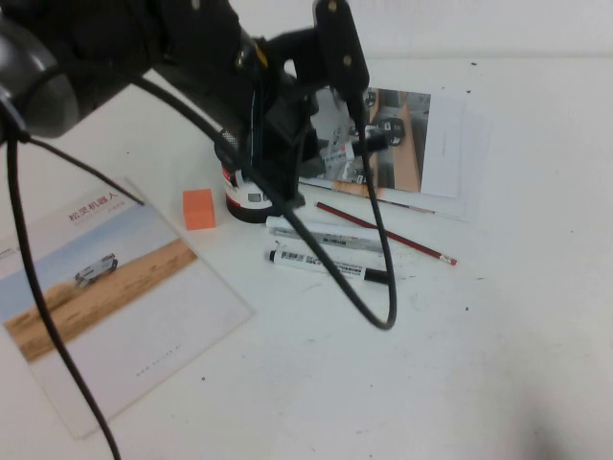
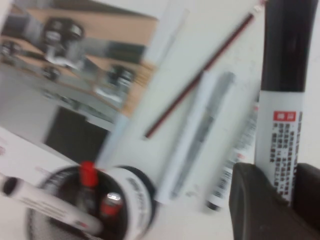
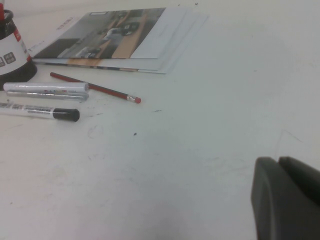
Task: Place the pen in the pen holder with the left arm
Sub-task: Place the pen onto the pen holder
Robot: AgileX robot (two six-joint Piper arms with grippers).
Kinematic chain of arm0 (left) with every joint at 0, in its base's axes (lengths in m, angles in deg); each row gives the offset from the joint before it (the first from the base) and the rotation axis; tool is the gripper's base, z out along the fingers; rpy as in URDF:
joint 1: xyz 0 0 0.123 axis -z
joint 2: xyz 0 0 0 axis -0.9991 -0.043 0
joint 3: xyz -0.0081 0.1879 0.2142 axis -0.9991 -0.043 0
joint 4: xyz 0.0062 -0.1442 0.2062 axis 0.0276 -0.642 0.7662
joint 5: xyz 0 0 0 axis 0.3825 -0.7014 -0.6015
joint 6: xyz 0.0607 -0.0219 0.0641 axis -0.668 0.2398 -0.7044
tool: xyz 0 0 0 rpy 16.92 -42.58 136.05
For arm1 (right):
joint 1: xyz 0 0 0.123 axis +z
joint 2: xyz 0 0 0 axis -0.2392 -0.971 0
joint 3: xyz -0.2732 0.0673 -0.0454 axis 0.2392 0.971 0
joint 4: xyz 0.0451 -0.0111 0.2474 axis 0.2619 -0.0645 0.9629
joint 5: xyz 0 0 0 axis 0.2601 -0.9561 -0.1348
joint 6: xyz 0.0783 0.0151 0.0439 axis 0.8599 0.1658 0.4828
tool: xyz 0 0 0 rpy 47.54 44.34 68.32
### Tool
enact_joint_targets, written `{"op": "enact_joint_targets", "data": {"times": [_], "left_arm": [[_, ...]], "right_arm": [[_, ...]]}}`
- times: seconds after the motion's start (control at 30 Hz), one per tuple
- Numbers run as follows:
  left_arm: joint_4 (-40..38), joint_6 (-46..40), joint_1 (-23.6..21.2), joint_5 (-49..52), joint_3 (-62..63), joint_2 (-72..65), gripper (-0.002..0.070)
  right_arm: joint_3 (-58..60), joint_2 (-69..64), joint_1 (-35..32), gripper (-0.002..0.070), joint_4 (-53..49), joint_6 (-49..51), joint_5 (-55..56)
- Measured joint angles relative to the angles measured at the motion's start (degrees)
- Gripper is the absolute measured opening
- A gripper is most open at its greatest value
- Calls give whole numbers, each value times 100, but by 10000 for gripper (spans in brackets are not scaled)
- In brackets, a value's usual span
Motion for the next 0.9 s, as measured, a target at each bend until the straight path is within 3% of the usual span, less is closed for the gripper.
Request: {"op": "enact_joint_targets", "data": {"times": [0.9], "left_arm": [[-275,170,8,-330,-354,62,104]], "right_arm": [[0,0,0,-22,0,0,0]]}}
